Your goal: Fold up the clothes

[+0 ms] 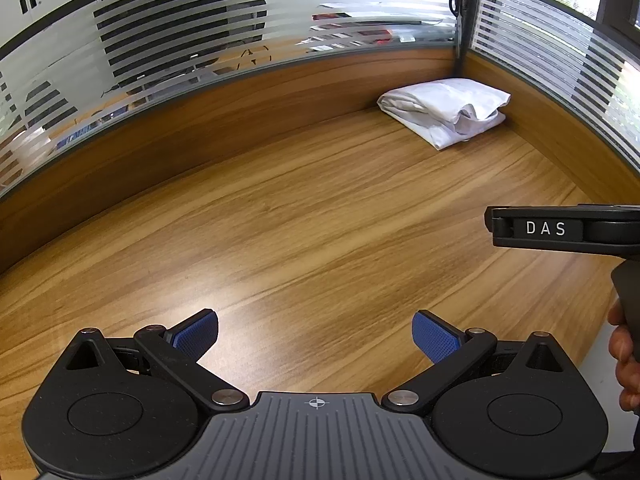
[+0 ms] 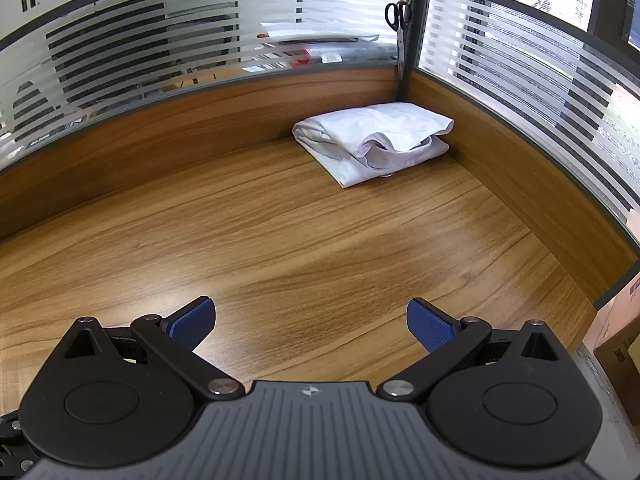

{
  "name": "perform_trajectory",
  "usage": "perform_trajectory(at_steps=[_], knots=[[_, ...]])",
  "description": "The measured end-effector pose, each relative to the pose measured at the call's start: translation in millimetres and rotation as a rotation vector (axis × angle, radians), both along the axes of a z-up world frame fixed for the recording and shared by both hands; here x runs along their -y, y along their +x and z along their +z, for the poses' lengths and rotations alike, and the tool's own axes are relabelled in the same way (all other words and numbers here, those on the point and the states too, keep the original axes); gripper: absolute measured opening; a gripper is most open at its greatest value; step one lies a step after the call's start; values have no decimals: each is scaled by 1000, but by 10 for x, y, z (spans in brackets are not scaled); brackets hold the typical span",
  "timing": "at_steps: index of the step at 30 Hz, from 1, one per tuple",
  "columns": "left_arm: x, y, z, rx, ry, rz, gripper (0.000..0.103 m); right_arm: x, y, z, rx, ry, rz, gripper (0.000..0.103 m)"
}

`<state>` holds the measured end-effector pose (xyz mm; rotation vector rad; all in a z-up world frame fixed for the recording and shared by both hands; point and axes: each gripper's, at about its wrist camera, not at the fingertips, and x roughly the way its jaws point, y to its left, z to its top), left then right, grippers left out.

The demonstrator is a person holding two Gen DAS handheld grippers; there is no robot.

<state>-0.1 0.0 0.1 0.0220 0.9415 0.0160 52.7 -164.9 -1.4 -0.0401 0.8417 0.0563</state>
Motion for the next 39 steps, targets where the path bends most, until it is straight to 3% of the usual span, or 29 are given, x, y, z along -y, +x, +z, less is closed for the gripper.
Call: perform_trajectory(at_steps=[39], knots=[[-30,1,1,-16,-10,-8,103,10,-23,-10,-1,9,-8,103]])
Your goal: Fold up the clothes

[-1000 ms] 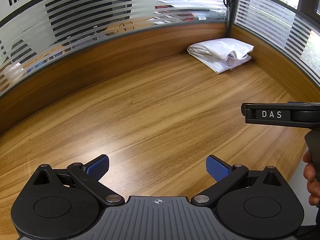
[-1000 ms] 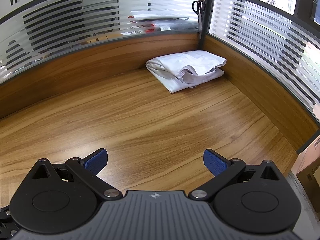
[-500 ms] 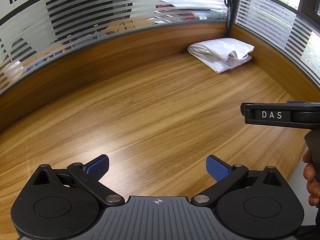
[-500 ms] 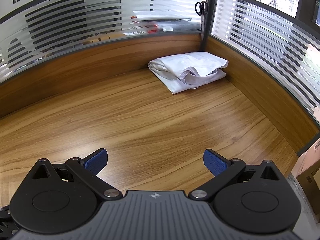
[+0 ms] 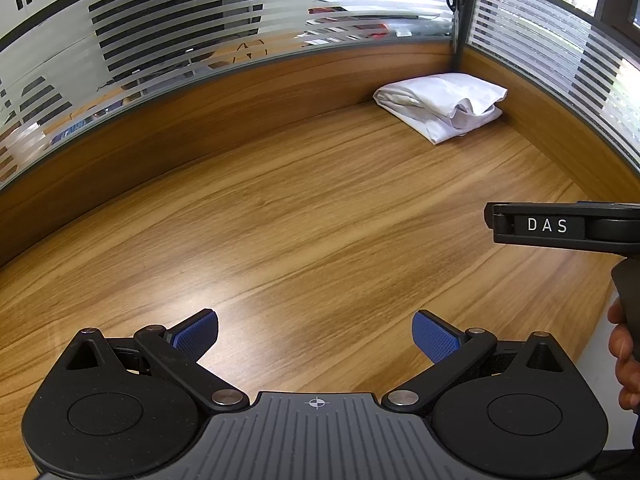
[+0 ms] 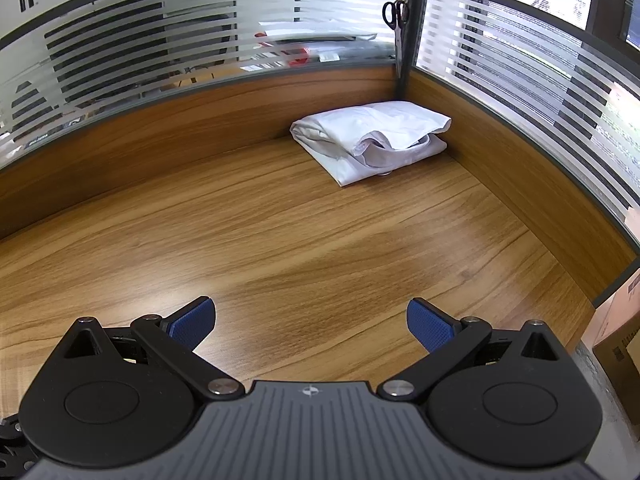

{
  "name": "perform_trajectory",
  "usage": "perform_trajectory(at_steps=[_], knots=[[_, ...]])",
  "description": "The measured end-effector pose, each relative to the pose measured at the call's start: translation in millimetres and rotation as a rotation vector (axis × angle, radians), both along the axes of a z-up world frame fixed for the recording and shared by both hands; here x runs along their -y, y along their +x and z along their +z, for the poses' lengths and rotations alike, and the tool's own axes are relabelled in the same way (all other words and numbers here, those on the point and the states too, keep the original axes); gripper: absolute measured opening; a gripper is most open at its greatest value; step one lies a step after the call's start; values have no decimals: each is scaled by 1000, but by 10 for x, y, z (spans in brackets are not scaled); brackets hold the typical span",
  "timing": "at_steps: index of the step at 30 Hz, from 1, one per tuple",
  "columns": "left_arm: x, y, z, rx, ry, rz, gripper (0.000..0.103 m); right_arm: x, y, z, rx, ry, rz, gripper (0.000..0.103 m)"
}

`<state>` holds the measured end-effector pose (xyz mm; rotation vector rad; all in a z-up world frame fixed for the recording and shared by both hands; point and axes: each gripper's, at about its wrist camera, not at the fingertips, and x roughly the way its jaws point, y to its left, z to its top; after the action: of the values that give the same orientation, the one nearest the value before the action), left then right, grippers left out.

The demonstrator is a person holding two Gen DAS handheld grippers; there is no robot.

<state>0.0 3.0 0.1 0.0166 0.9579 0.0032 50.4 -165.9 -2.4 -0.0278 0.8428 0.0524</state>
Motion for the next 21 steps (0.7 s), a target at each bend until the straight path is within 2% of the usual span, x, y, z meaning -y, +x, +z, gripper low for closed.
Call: perform_trajectory(at_steps=[21], knots=[[60,17,-7,-11,13,-14,103,56,2,12,-10,15,-17,103]])
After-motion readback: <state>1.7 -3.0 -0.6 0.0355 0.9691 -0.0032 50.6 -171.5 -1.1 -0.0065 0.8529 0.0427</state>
